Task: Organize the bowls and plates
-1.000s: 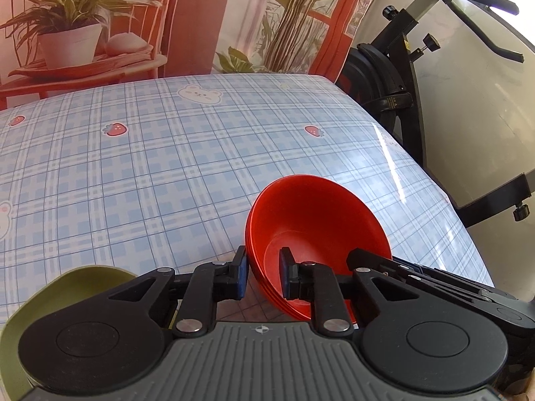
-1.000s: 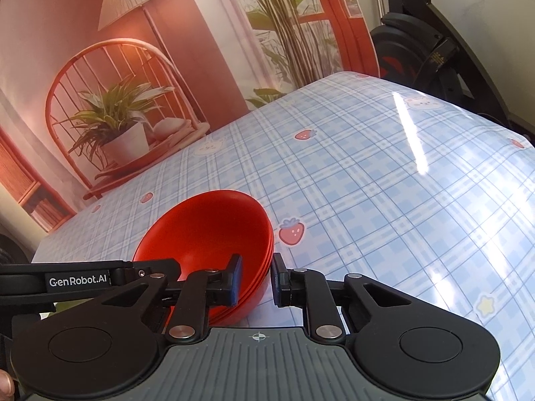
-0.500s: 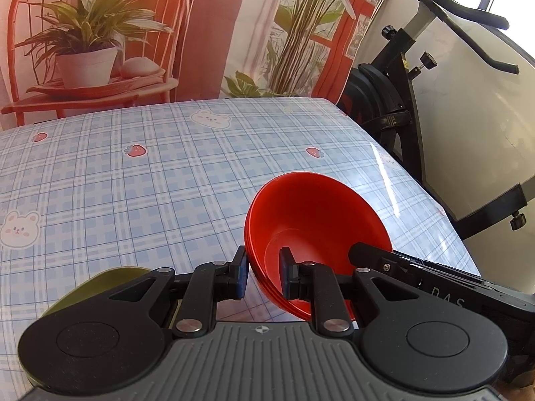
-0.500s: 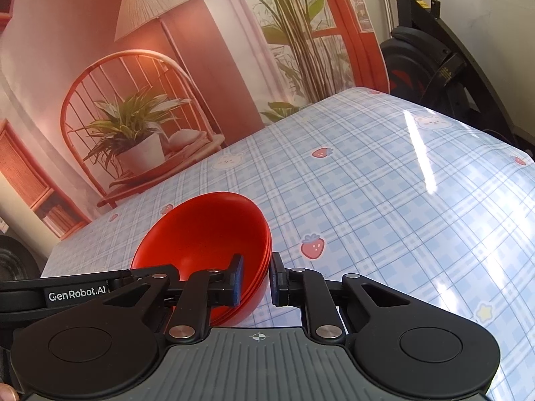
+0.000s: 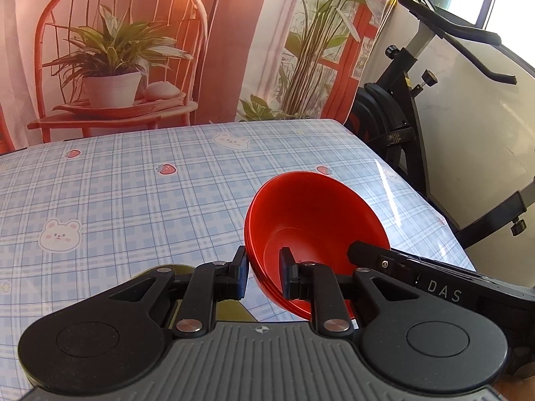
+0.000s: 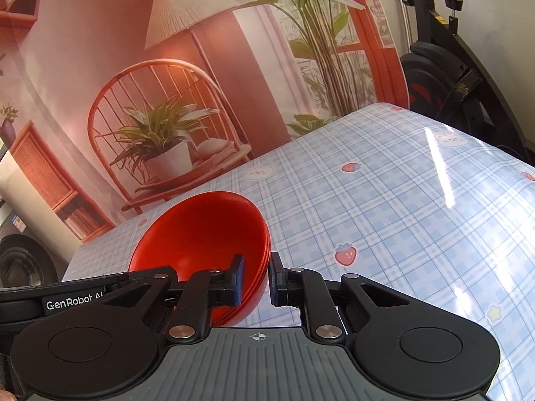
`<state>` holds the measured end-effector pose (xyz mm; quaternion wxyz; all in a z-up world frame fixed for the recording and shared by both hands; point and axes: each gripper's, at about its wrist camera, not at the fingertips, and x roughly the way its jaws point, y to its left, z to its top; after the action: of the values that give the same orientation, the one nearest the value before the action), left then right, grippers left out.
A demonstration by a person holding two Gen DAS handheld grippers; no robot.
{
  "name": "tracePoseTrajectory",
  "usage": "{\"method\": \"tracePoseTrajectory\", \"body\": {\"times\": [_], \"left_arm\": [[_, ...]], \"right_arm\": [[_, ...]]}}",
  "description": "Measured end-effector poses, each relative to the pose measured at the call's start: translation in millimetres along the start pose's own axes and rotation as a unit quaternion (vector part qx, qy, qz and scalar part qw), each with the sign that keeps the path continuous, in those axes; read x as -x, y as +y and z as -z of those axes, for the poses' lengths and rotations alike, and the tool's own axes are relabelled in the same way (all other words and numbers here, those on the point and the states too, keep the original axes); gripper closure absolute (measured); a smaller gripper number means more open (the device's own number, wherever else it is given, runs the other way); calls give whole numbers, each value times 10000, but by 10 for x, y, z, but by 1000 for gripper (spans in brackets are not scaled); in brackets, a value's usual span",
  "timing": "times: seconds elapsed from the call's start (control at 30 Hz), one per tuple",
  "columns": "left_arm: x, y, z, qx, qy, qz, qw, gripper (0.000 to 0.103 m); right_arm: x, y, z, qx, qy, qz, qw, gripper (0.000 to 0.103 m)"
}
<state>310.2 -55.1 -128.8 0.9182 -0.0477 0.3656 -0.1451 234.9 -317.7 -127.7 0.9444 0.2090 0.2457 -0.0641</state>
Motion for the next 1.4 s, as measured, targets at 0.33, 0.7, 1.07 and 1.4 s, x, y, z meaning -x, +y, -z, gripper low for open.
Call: {"method": "tracePoseTrajectory", "body": {"times": [0.33, 0.7, 1.07, 1.4], "left_arm": [[288, 250, 146, 86, -79, -185, 9998, 82], [518, 613, 375, 402, -128, -350, 9985, 82], [512, 795, 618, 781, 55, -357, 9963, 82], [423, 817, 668, 838, 208, -399, 9955, 82]], "right_arm": [[4, 364, 120, 252, 148, -184, 9994, 91], [-109, 748, 270, 502, 319, -510, 9969, 93], [-214, 908, 462, 725, 628, -502, 9941, 93], [-313, 850, 534, 640, 830, -475, 9934, 93]]}}
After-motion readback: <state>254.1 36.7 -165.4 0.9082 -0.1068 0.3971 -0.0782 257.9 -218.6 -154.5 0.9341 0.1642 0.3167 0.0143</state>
